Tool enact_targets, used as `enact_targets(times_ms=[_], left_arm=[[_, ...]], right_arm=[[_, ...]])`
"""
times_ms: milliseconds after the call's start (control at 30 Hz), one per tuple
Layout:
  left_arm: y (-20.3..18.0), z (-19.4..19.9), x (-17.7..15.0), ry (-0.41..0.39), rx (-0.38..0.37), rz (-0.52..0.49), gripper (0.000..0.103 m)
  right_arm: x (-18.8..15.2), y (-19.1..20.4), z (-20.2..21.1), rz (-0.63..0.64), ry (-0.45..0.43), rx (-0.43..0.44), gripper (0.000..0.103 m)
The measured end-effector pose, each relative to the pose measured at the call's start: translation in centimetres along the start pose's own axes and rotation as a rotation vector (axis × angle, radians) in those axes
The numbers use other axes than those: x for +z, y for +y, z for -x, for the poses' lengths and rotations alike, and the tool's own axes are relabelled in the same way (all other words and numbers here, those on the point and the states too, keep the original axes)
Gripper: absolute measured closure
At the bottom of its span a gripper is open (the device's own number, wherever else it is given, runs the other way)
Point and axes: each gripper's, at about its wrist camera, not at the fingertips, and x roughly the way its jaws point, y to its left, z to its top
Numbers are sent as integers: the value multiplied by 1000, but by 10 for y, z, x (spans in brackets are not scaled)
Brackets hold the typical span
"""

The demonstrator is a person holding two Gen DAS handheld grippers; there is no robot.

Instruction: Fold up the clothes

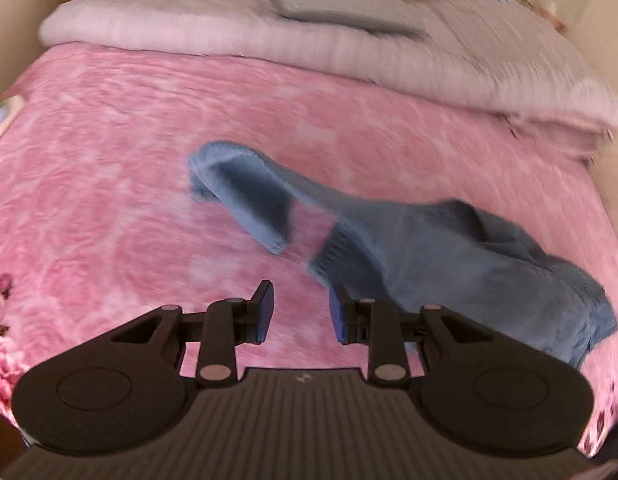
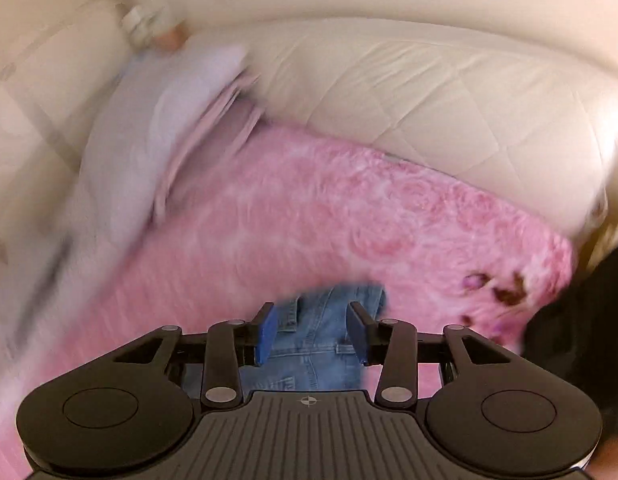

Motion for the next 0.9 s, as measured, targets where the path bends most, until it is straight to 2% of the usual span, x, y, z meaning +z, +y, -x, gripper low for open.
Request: enact_targets(times_ms=[100, 167, 300, 367, 400, 533, 600, 667, 900], left_arm=[[-21, -11, -9, 27, -12, -49, 78], [-32, -16, -16, 41, -11, -77, 78], [-32, -25, -30, 66, -12, -70, 78], [-24, -25, -34, 75, -8, -42, 78], [-19, -27, -34, 75, -10, -29, 78], [-3, -29, -29, 68, -7, 16, 77], [3, -31, -24, 62, -18, 55, 75], [8, -35, -18, 53, -35, 104, 73], [22, -64, 6, -3, -109, 303, 72]], right_arm=[[-48, 7, -2, 224, 30, -13, 60], [-106, 18, -5, 402, 56, 9, 60], [-212, 31, -35, 666, 197, 101, 60], [-246, 36, -54, 732, 253, 73, 60], [-264, 40, -63, 799, 257, 50, 60], [-332, 56, -81, 1254, 123, -38, 58], [-353, 57, -93, 1349, 103, -38, 53], [-360, 57, -105, 1369, 85, -57, 46], [-375, 59, -146, 1505, 87, -198, 43]])
